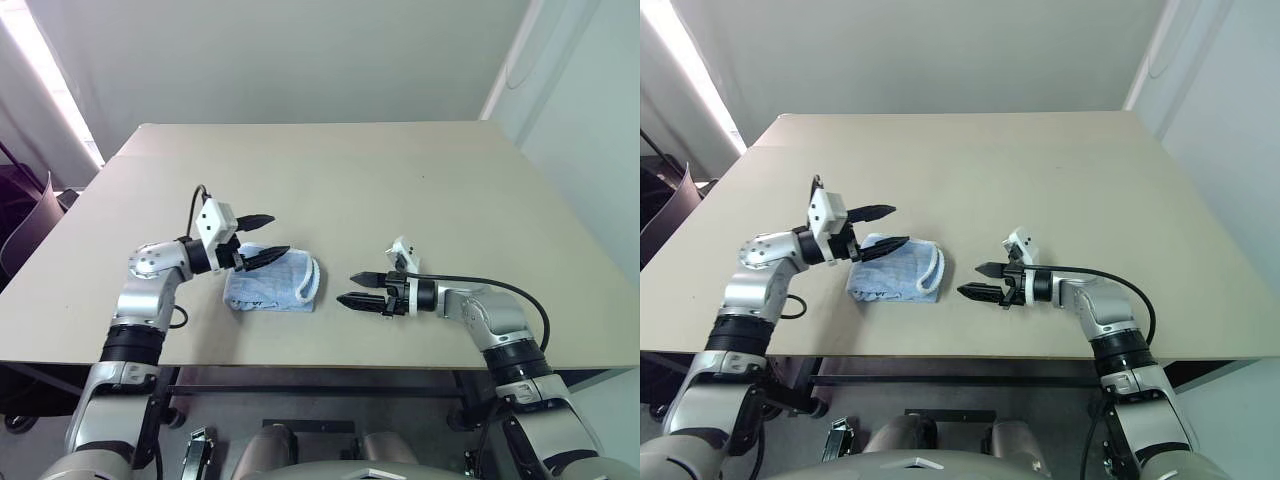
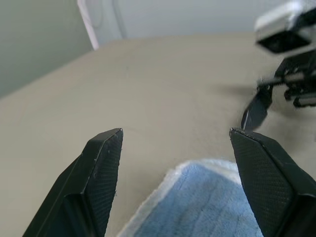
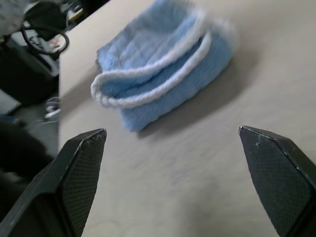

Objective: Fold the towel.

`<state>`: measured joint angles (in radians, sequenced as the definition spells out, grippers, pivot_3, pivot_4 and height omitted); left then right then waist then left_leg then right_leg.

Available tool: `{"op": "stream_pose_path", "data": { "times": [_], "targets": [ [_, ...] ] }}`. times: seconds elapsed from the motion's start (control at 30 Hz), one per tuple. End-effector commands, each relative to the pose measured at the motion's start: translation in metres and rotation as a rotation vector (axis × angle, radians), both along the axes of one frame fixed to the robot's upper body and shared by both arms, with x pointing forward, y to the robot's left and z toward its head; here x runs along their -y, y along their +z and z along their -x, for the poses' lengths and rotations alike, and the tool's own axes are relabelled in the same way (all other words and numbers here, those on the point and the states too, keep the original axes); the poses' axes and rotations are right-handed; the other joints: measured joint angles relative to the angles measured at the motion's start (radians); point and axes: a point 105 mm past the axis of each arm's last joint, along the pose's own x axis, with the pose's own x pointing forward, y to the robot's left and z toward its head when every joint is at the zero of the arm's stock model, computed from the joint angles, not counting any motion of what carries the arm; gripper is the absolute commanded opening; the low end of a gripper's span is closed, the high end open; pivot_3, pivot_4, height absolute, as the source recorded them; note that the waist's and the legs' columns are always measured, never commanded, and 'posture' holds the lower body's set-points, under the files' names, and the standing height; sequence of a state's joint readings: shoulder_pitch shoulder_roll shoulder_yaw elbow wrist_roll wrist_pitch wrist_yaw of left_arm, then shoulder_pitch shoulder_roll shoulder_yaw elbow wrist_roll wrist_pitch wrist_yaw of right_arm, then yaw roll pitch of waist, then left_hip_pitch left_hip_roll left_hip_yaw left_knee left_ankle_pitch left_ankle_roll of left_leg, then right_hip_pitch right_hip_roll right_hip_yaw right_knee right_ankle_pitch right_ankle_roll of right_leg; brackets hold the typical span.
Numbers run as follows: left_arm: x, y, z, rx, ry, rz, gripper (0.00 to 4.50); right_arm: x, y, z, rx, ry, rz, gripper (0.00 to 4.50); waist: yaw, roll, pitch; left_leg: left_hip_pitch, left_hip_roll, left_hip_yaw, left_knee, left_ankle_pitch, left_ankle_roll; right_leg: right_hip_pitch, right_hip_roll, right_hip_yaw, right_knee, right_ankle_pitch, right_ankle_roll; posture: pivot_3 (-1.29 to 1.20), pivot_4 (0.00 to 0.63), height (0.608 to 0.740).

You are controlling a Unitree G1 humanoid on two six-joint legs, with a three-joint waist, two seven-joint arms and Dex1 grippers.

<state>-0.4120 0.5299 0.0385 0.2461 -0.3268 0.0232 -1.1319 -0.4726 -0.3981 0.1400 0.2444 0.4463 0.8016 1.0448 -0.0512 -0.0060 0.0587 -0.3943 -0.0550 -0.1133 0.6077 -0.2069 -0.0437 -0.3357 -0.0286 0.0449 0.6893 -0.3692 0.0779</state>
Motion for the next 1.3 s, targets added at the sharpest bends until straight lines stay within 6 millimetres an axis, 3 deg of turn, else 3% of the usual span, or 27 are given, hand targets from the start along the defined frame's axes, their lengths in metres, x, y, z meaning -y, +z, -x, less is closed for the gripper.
{"op": "stream_pose_path", "data": {
  "times": [0.03, 0.2, 0.57, 0.87, 1.03, 1.3],
  "targets": [
    [-0.017, 0.004, 0.022, -0.029, 0.019, -0.008, 3.63, -0.019, 0.014, -0.001, -0.114, 0.039, -0.081, 4.5, -0.002, 0.0, 0.0, 0.0, 0.0, 0.0, 0.0, 0.0, 0.0, 0.0, 0.0, 0.0, 0.0, 0.0, 0.0, 0.0, 0.0, 0.74],
    [-0.039, -0.005, 0.044, -0.097, 0.113, -0.047, 3.63, -0.035, 0.023, -0.001, -0.262, 0.069, -0.164, 4.5, 0.012, 0.001, 0.001, 0.0, 0.0, 0.0, 0.0, 0.0, 0.0, 0.0, 0.0, 0.0, 0.0, 0.0, -0.001, 0.0, 0.0, 0.74],
    [-0.064, -0.025, 0.087, -0.165, 0.273, -0.057, 3.63, -0.062, -0.006, -0.018, -0.407, -0.066, -0.065, 4.5, 0.001, 0.002, 0.0, 0.003, 0.001, 0.001, -0.004, 0.0, 0.0, -0.001, 0.0, 0.001, -0.002, 0.0, -0.005, 0.0, 0.0, 0.74],
    [-0.066, -0.035, 0.087, -0.185, 0.342, -0.026, 3.63, -0.083, 0.009, -0.021, -0.466, -0.044, -0.115, 4.5, 0.0, 0.002, 0.0, 0.004, 0.001, 0.0, -0.003, 0.0, -0.001, -0.002, 0.0, 0.001, -0.002, 0.0, -0.011, 0.0, 0.0, 0.74],
    [-0.066, -0.036, 0.081, -0.185, 0.35, -0.022, 3.63, -0.096, 0.006, -0.018, -0.482, -0.028, -0.074, 4.5, -0.009, 0.002, 0.0, 0.004, 0.001, 0.0, -0.005, 0.0, -0.001, -0.004, 0.001, 0.002, -0.002, 0.001, -0.01, 0.0, 0.0, 0.74],
    [-0.071, -0.037, 0.073, -0.182, 0.362, -0.027, 3.69, -0.103, 0.016, -0.028, -0.4, -0.046, -0.1, 1.73, -0.019, 0.002, 0.0, 0.003, 0.001, 0.0, -0.013, 0.0, -0.001, -0.009, 0.001, 0.002, -0.003, 0.002, -0.007, 0.0, 0.0, 0.74]
  ]
}}
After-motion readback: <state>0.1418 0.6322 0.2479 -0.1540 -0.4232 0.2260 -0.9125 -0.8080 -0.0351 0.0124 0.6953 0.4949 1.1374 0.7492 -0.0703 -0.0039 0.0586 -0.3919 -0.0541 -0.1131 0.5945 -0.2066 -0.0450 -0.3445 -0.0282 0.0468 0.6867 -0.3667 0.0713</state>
